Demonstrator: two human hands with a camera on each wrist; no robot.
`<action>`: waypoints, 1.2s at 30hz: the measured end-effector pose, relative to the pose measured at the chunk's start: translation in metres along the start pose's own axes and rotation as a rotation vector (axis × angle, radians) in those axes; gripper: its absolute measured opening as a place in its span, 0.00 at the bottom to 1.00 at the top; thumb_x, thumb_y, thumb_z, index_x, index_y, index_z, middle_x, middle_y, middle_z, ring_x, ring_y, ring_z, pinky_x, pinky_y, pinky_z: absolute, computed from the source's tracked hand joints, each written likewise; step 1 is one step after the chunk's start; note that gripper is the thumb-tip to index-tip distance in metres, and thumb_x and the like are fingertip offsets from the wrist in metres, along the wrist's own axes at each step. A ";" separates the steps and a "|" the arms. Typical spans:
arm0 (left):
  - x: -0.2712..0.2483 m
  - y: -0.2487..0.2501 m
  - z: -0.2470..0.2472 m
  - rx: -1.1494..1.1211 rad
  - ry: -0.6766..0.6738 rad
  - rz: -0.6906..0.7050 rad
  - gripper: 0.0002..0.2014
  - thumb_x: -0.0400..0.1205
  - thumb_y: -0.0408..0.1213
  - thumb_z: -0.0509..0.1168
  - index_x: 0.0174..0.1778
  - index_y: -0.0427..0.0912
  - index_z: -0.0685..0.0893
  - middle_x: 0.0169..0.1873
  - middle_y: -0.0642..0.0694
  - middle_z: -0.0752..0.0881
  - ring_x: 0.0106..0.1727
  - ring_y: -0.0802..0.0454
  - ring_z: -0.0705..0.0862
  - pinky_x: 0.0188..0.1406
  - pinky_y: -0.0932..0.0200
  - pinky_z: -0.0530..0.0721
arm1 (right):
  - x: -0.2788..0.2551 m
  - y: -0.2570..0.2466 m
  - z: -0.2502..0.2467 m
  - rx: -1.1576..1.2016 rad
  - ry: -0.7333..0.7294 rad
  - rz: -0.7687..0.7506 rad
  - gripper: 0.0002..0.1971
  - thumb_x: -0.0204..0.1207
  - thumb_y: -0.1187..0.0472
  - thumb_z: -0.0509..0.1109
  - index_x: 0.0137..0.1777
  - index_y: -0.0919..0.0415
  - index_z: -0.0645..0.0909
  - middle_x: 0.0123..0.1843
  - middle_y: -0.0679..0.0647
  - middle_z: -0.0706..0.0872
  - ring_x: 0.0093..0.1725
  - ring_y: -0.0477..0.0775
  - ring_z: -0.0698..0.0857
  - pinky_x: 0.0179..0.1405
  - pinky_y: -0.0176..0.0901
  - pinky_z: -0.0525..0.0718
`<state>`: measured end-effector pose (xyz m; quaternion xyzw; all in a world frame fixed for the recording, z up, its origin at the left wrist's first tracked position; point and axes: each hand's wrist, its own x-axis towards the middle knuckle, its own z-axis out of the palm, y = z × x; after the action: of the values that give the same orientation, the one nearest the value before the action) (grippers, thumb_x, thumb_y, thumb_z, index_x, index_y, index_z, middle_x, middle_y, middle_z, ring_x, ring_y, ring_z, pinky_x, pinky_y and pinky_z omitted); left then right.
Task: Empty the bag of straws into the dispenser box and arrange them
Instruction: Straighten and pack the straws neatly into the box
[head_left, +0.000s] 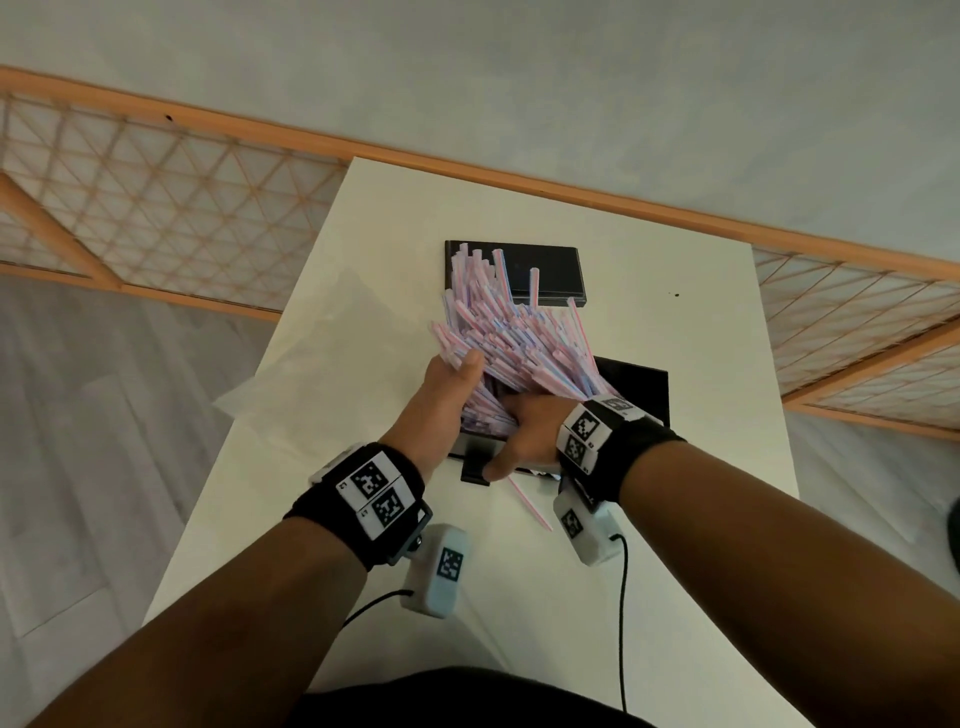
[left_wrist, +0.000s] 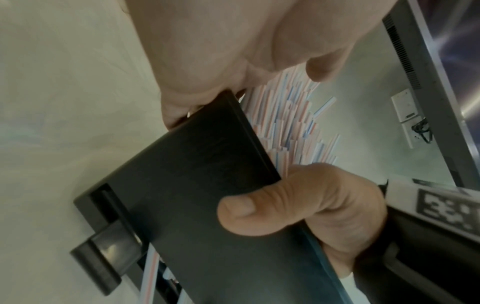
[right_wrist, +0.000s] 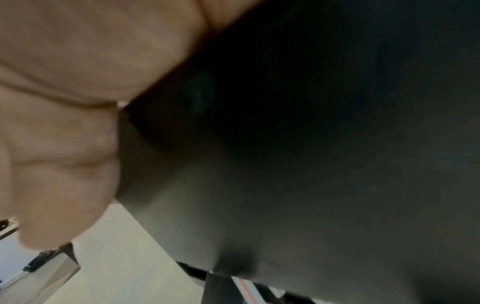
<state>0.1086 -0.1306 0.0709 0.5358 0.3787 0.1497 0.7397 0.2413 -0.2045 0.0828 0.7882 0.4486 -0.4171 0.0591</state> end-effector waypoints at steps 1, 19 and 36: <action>0.001 -0.001 -0.001 -0.020 -0.005 0.009 0.42 0.73 0.70 0.64 0.78 0.48 0.72 0.70 0.53 0.84 0.71 0.58 0.83 0.77 0.50 0.75 | 0.001 -0.002 -0.001 -0.011 0.001 -0.006 0.41 0.61 0.39 0.82 0.75 0.50 0.76 0.70 0.53 0.82 0.69 0.58 0.79 0.70 0.49 0.77; 0.004 0.029 0.007 0.241 0.413 0.236 0.32 0.87 0.58 0.63 0.82 0.42 0.70 0.79 0.40 0.78 0.79 0.44 0.77 0.75 0.53 0.74 | -0.010 0.010 0.006 0.017 0.254 -0.072 0.51 0.52 0.13 0.64 0.70 0.46 0.77 0.61 0.47 0.84 0.65 0.55 0.82 0.68 0.48 0.78; 0.009 -0.013 0.011 0.532 0.211 0.226 0.60 0.63 0.38 0.89 0.84 0.40 0.55 0.74 0.45 0.79 0.72 0.48 0.82 0.75 0.46 0.81 | -0.057 0.050 0.023 0.055 0.494 -0.162 0.18 0.69 0.51 0.74 0.57 0.57 0.82 0.52 0.55 0.86 0.54 0.61 0.84 0.49 0.44 0.80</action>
<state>0.1202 -0.1371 0.0572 0.7310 0.4172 0.1815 0.5086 0.2508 -0.2823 0.0944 0.8290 0.4997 -0.2271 -0.1072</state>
